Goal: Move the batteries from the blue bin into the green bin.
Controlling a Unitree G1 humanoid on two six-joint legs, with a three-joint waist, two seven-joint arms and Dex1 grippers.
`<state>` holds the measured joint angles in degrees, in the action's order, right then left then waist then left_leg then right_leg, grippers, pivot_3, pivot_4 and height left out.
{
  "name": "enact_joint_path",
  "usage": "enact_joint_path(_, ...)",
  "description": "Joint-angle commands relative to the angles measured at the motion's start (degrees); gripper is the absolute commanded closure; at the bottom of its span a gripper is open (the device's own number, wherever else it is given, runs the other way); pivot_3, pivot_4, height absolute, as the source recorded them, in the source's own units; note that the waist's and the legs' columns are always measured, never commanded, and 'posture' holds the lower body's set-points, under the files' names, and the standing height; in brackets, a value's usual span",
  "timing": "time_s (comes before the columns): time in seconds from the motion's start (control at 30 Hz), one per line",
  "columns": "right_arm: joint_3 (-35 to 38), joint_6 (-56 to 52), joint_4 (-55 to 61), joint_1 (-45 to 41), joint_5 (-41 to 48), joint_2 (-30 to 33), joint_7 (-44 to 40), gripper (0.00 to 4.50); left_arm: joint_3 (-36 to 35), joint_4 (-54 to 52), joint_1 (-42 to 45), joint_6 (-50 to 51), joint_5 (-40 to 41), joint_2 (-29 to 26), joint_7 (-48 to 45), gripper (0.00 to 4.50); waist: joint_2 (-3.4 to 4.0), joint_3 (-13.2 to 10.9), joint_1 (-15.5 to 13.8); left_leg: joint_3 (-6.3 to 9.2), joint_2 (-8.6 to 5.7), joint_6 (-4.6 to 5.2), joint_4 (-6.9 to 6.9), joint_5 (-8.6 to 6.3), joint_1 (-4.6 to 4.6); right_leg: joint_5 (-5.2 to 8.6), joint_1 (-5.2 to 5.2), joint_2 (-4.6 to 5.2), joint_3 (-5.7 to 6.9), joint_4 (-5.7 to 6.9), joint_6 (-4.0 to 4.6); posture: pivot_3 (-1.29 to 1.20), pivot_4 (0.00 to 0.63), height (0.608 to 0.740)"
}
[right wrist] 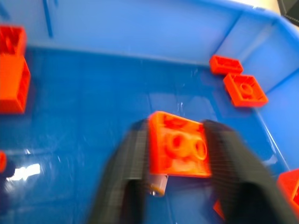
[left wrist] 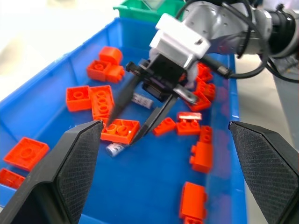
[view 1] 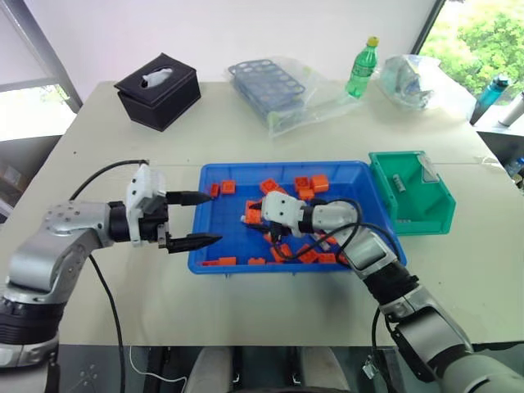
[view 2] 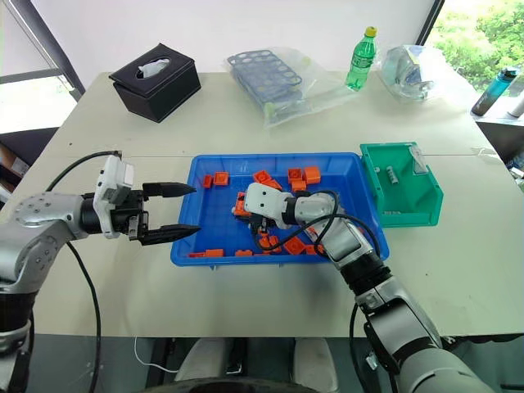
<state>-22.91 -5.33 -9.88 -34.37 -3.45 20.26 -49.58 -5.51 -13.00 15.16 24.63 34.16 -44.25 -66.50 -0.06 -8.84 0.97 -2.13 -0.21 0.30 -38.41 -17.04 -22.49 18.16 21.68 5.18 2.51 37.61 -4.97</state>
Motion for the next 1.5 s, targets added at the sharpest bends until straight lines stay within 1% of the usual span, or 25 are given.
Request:
enact_joint_path(0.03,1.6,-0.5,2.8,0.2,1.1,0.0,-0.3,4.47,-0.2,0.5,-0.8,-4.7,-1.9,-0.2,-1.7,0.0,0.0,0.0,0.0,0.0,0.0,0.0,0.0,0.0,0.0,0.0,0.01,0.0,0.0,0.0,0.0,0.0,0.15,0.716)
enact_joint_path(0.33,3.6,-3.1,4.2,-0.9,3.0,-2.1,1.2,4.47,0.7,1.8,-0.8,-5.7,-3.4,0.2,-2.1,0.0,0.0,0.0,0.0,0.0,-0.01,0.0,0.0,0.0,0.0,0.0,0.05,0.03,-0.01,0.09,0.0,0.0,0.15,0.716)
enact_joint_path(0.47,2.9,-1.5,-0.2,-3.6,1.8,-4.5,2.7,4.47,1.1,1.6,-0.8,-5.6,-3.5,0.6,-1.8,0.0,0.0,0.0,0.2,-0.02,-0.01,0.0,0.0,0.0,0.0,0.0,0.12,0.03,-0.04,0.19,0.01,0.0,0.15,0.716)
enact_joint_path(0.6,1.7,0.0,-7.3,-6.9,0.6,-8.2,4.3,4.47,1.2,1.5,-0.7,-5.6,-3.5,0.9,-1.6,0.0,0.0,0.0,0.2,-0.04,-0.01,-0.01,0.0,0.01,-0.01,0.01,0.24,0.03,-0.07,0.4,0.02,0.0,0.15,0.716)
enact_joint_path(0.7,1.4,0.4,-10.4,-8.7,0.2,-9.9,4.1,3.62,1.4,1.4,-0.5,-5.4,-3.6,1.0,-1.3,0.0,0.0,0.0,0.2,-0.08,-0.01,-0.02,0.0,0.01,-0.02,0.01,0.3,0.03,-0.1,0.45,0.02,0.0,0.15,0.716)
enact_joint_path(0.73,1.2,1.1,-10.9,-9.2,-0.4,-10.0,4.3,3.22,1.4,1.4,-0.3,-5.4,-3.6,1.0,-1.3,0.0,0.0,0.0,0.1,-0.1,-0.01,-0.02,0.0,0.01,-0.03,0.01,0.31,0.03,-0.11,0.46,0.02,0.0,0.15,0.716)
enact_joint_path(0.77,1.3,1.1,-10.7,-9.9,-1.0,-9.8,4.4,2.66,1.3,1.5,-0.1,-5.2,-3.5,1.0,-1.2,0.0,0.0,0.0,0.1,-0.1,-0.02,-0.02,0.0,0.01,-0.06,0.0,0.33,0.03,-0.11,0.46,0.02,0.0,0.15,0.716)
enact_joint_path(0.8,1.6,0.2,-9.7,-10.4,-1.2,-9.3,4.2,2.19,1.2,1.5,0.1,-5.1,-3.4,1.0,-1.2,0.0,0.0,0.0,0.1,-0.1,-0.03,-0.02,-0.03,0.01,-0.09,0.0,0.36,0.04,-0.11,0.47,0.02,0.0,0.15,0.716)
enact_joint_path(0.87,2.5,-2.9,-5.2,-10.4,-0.4,-7.7,2.8,2.19,1.1,1.4,0.1,-4.9,-3.2,0.8,-1.1,0.0,0.0,0.0,0.1,-0.1,-0.04,-0.02,-0.17,0.01,-0.31,0.0,0.56,0.05,-0.11,0.54,0.02,0.0,0.15,0.716)
enact_joint_path(0.97,3.8,-10.7,2.7,-9.1,2.2,-6.1,1.0,2.19,0.9,1.4,-0.1,-4.9,-3.2,0.5,-1.3,0.0,0.0,0.0,0.0,0.03,-0.01,0.0,-0.62,0.0,-0.98,0.0,1.08,0.0,-0.08,0.71,0.02,0.0,0.15,0.716)
enact_joint_path(1.03,3.9,-17.4,7.9,-7.7,3.6,-5.1,0.1,2.19,0.8,1.4,-0.2,-4.8,-3.1,0.4,-1.3,0.0,0.0,0.0,0.1,0.03,-0.01,0.03,-0.67,-0.02,-1.01,0.0,1.06,0.01,-0.09,0.71,0.02,0.0,0.15,0.716)
enact_joint_path(1.17,1.5,-29.0,15.1,-5.2,4.1,-2.8,-1.4,2.19,1.1,1.4,0.1,-4.5,-2.8,0.4,-1.5,0.0,0.0,0.0,0.0,0.03,0.0,0.05,-0.67,-0.03,-1.0,0.0,1.05,0.01,-0.09,0.7,0.02,0.0,0.15,0.716)
enact_joint_path(1.27,1.1,-35.9,16.6,-4.3,5.1,-3.0,-0.6,2.19,1.6,1.6,0.8,-4.3,-2.8,0.6,-1.8,0.0,0.0,0.0,0.0,0.03,-0.01,0.07,-0.68,-0.04,-1.0,0.0,1.04,0.02,-0.09,0.7,0.02,0.0,0.15,0.716)
enact_joint_path(1.5,0.0,-38.3,14.1,-3.4,5.8,-3.1,0.5,2.19,1.8,2.0,2.8,-3.6,-2.5,1.1,-2.3,0.0,0.0,0.0,0.0,0.03,-0.02,0.07,-0.69,-0.04,-1.0,0.0,1.05,0.0,-0.09,0.7,0.02,0.0,0.15,0.716)
